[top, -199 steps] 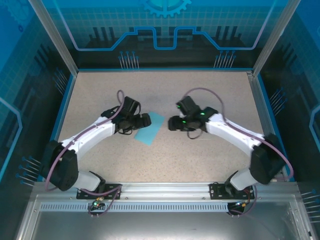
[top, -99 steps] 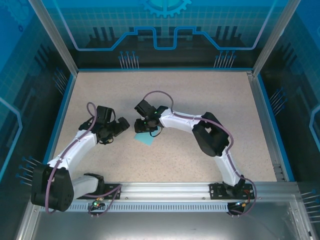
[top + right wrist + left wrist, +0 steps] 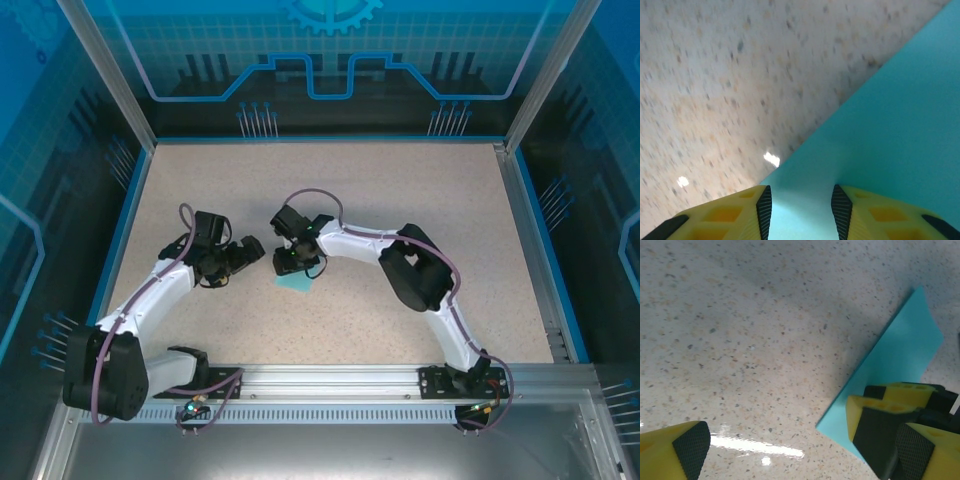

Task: Fold a paper plane with a square sheet of paper (pick it up from the middle)
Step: Move the paper to the center of the table.

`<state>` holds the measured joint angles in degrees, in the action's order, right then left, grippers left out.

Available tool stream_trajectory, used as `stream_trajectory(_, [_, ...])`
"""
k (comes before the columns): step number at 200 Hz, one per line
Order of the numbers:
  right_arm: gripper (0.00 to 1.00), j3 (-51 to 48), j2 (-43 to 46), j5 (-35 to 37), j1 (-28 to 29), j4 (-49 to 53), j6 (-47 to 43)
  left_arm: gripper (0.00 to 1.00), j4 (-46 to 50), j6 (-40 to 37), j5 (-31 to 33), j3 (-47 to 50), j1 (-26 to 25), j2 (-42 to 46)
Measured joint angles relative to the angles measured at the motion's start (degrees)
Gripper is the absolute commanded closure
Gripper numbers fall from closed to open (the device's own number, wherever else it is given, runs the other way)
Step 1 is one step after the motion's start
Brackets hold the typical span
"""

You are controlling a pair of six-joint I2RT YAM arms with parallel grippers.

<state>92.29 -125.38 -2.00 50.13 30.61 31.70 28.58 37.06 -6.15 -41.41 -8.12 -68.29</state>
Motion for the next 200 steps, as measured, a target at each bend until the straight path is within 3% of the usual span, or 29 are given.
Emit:
stream_trajectory(45, [0.58, -14.53, 10.47, -1.62, -1.40, 2.25, -8.90, 0.02, -2.32, -1.25, -3.54, 0.00, -1.57, -0.76])
stream_trajectory(85, [0.51, -22.62, 18.91, -3.13, -1.81, -0.26, -4.74, 0.12, -5.14, -1.14, -6.03, 0.00, -6.82, -1.79])
stream_trajectory(124, [0.46, -33.53, 34.18, -2.56, -4.96, -6.82, 8.15, 0.34, -9.75, -0.39, -10.10, -0.46, -12.50, -3.39])
stream_trajectory(162, [0.40, -44.68, 42.38, -1.44, -7.50, -9.38, 19.96, 0.60, -14.38, 1.07, -14.93, -5.09, -18.29, -12.74])
stream_trajectory(200, [0.39, -50.73, 45.99, -1.68, -8.55, -9.99, 26.14, 0.70, -16.72, 1.99, -16.83, -12.24, -21.49, -23.98])
